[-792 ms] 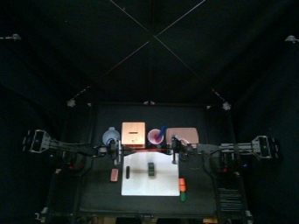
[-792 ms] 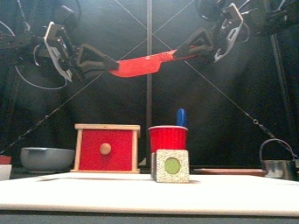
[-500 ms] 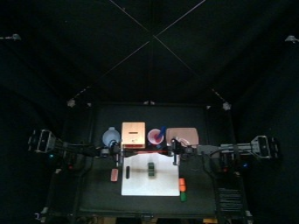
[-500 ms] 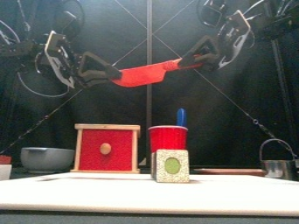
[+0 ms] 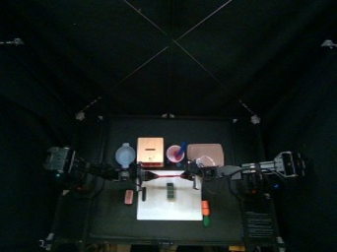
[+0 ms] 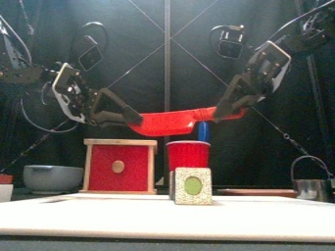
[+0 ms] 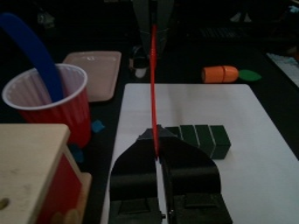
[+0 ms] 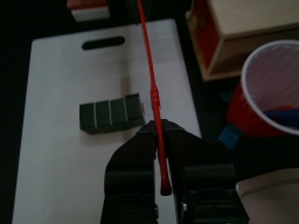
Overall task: Cut the sushi into 4 pieces with the knife
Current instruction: Cut the sushi into 4 pieces
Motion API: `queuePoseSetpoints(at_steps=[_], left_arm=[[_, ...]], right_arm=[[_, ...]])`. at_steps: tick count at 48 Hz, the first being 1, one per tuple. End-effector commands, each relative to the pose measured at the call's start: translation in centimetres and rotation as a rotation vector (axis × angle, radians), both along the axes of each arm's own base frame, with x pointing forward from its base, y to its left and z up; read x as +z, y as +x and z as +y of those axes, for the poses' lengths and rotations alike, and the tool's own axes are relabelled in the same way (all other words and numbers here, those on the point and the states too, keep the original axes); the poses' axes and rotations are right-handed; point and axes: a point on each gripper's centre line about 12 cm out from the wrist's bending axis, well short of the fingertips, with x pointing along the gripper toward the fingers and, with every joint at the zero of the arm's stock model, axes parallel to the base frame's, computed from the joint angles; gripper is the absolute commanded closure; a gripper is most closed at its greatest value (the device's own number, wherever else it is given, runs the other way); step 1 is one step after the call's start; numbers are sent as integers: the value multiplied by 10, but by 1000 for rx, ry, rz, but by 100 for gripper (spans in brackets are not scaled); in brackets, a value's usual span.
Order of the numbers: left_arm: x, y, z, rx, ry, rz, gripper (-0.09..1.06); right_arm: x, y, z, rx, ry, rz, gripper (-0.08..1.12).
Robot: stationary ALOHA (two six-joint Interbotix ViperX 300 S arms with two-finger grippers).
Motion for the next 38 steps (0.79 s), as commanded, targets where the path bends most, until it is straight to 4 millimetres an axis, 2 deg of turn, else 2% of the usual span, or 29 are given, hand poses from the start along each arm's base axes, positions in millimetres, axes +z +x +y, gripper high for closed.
queuePoseSetpoints(at_steps=[1, 15, 24, 38], left_arm=[[6, 12, -6, 0, -11, -34, 82], [3, 15, -23, -26, -35, -26, 82], [0, 16, -31, -34, -48, -17, 82], [-16, 23, -38, -48, -44, 26, 82]], right_arm=[[7, 8, 1, 1, -2, 18, 93], [-3, 9, 1, -6, -10, 144, 93], [-9, 11, 3, 1, -12, 167, 93], [-13, 12, 15, 31, -8, 179, 93]])
